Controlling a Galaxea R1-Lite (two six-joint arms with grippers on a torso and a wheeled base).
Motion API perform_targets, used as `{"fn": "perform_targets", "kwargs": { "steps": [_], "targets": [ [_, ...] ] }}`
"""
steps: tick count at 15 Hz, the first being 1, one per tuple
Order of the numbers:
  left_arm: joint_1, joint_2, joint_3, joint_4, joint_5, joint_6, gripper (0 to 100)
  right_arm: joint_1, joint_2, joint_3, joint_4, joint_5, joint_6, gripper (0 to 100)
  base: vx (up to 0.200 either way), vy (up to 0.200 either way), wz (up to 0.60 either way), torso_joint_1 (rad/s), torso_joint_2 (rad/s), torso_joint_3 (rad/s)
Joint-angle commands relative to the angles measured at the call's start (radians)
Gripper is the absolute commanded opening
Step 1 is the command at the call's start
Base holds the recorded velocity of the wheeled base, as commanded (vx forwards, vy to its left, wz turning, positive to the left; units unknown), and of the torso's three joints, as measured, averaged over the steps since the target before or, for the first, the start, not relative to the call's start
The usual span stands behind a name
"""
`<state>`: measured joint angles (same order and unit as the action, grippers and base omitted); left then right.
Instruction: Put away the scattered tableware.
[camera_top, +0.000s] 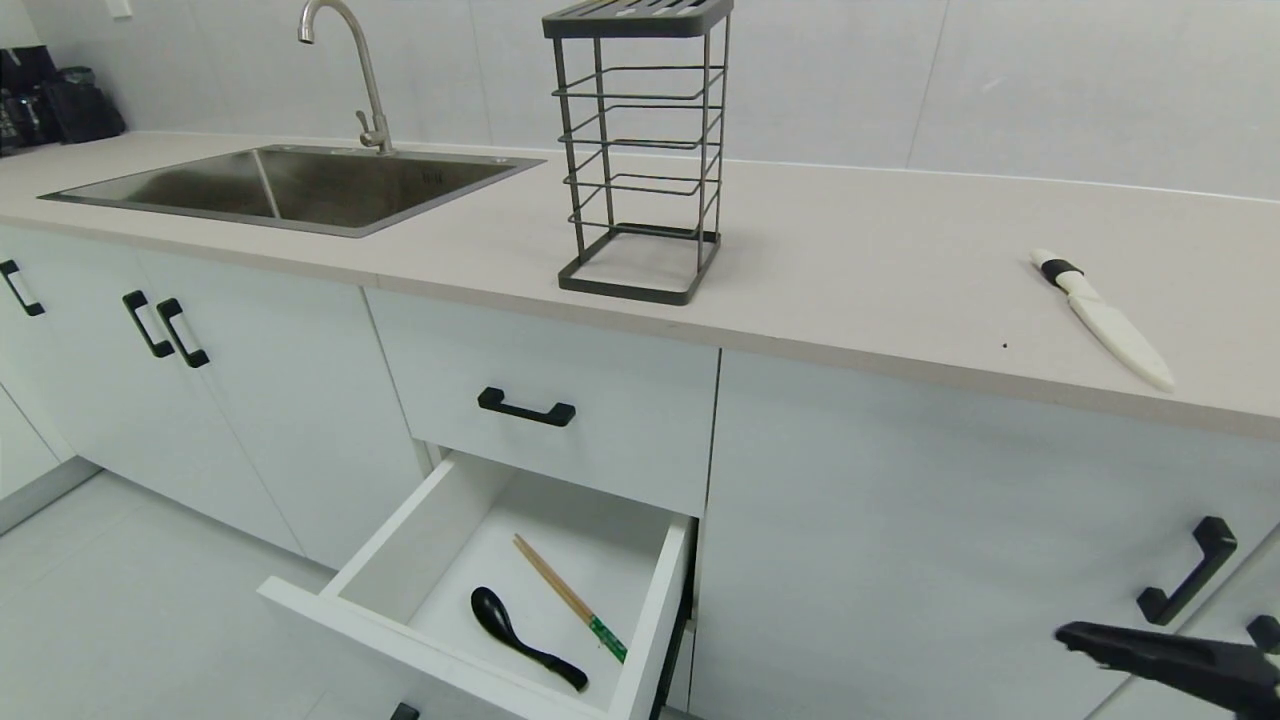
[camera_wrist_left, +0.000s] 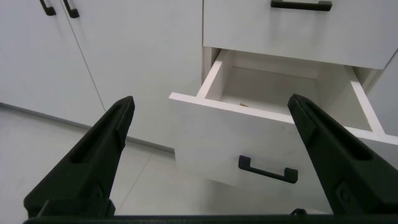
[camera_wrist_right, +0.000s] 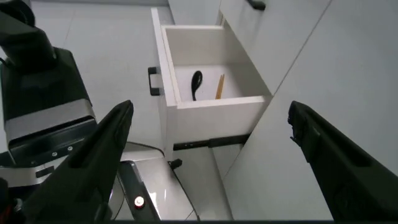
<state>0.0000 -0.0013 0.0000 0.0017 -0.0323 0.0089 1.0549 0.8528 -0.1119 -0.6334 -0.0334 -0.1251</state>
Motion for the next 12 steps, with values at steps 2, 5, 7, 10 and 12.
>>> {"fn": "perform_targets", "kwargs": {
  "steps": [2,5,7,10,12],
  "targets": [
    [0.000,0.001,0.000,0.000,0.000,0.000,100,-0.141,-0.459,0.009,0.049,0.018,-0.013,100,0.000,0.000,0.00,0.000,0.00,0.000],
    [0.000,0.001,0.000,0.000,0.000,0.000,100,-0.372,-0.548,-0.091,0.058,0.026,0.015,100,0.000,0.000,0.00,0.000,0.00,0.000],
    [0.000,0.001,0.000,0.000,0.000,0.000,100,-0.734,-0.528,-0.233,0.127,0.040,0.140,100,0.000,0.000,0.00,0.000,0.00,0.000],
    [0.000,0.001,0.000,0.000,0.000,0.002,100,-0.908,-0.692,-0.169,0.250,0.161,0.150,100,0.000,0.000,0.00,0.000,0.00,0.000],
    [0.000,0.001,0.000,0.000,-0.001,0.002,100,-0.914,-0.755,-0.120,0.284,0.141,0.144,100,0.000,0.000,0.00,0.000,0.00,0.000]
  ]
}}
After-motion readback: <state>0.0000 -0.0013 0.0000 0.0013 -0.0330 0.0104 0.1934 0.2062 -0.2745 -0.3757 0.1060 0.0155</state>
